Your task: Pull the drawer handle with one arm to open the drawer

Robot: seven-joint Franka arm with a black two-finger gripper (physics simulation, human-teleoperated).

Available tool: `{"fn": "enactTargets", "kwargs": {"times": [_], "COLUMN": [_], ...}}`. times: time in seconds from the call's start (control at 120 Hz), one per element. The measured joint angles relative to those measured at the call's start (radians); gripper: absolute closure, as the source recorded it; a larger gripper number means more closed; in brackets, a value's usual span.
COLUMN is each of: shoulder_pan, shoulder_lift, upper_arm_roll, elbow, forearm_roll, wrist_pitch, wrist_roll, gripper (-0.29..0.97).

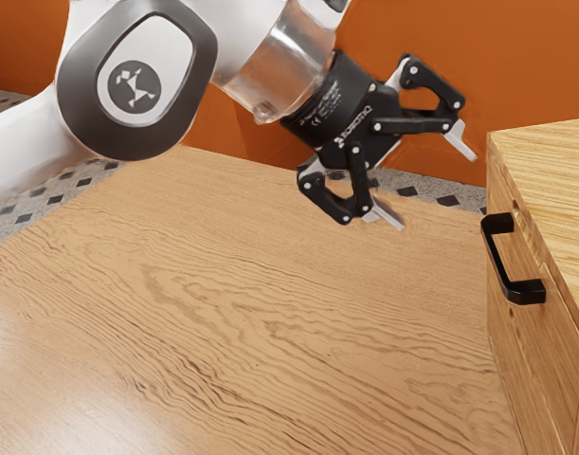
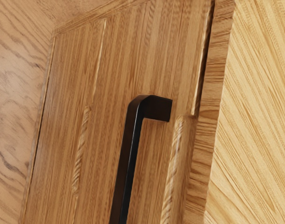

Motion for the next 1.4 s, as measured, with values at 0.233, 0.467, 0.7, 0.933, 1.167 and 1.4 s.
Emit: {"fn": "enactTargets", "kwargs": {"times": [0.233,0.467,0.7,0.933,1.167,1.4], "shoulder_pan": [-0.054,-0.319,-0.343,-0.380,-0.389,-0.376], "shoulder_lift": [-0.076,-0.090,-0.090,-0.070,-0.024,-0.011], "upper_arm_roll": [0.112,0.324,0.329,0.329,0.330,0.356], "elbow": [-0.067,-0.077,-0.126,-0.132,-0.150,-0.161], "forearm_roll": [0.160,0.178,0.152,0.119,0.071,0.042], "wrist_pitch": [0.011,0.031,0.069,0.111,0.134,0.152], "wrist_roll": [0.050,0.081,0.100,0.114,0.122,0.131], "gripper": [0.05,0.11,0.19,0.28,0.40,0.43]}}
